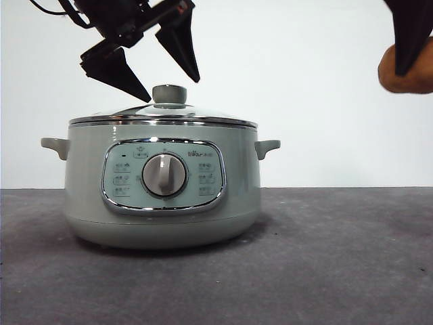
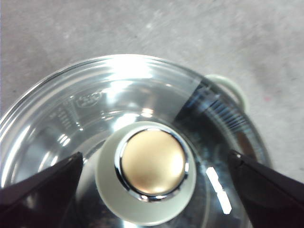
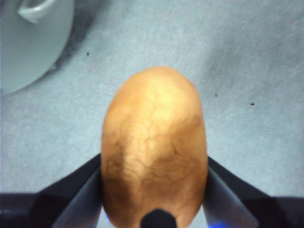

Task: Pick up the potato,open the lid,put the potato in the pot,close the lid

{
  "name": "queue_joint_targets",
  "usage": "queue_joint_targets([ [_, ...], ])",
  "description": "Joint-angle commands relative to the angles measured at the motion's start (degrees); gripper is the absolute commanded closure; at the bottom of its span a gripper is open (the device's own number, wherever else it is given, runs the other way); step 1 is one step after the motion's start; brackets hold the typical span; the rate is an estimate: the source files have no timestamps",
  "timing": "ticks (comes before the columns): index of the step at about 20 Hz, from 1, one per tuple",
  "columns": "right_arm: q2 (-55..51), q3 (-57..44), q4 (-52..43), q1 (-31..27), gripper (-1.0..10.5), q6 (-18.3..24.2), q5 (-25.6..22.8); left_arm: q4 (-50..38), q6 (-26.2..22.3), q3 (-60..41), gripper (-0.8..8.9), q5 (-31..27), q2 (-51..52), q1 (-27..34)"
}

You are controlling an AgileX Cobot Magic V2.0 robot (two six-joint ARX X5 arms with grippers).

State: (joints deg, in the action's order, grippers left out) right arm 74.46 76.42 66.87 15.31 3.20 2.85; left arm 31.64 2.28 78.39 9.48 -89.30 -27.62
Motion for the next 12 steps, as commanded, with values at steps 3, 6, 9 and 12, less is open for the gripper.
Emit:
queue_joint_targets([
  [3,-1.4,0.2,1.8,0.1,9.5,-0.6,-0.1,-0.5,-1.5,0.2,0.33,-1.9,-1.2,-1.5],
  [6,-1.6,0.2,3.0,0.1,9.5,-0.6,-0.1,-0.4,-2.6,0.2,0.33,-4.7,-1.7,-2.4],
  [9,-1.6,0.2,2.9,0.1,9.5,-0.6,-0.1,-0.7,-2.8,0.2,2.32,-7.1,-1.7,-2.8],
  [12,-1.6,0.2,2.9,0.1,9.5,-0.6,-0.1,-0.5,-4.1,0.2,4.81,-7.6,-1.7,-2.8],
])
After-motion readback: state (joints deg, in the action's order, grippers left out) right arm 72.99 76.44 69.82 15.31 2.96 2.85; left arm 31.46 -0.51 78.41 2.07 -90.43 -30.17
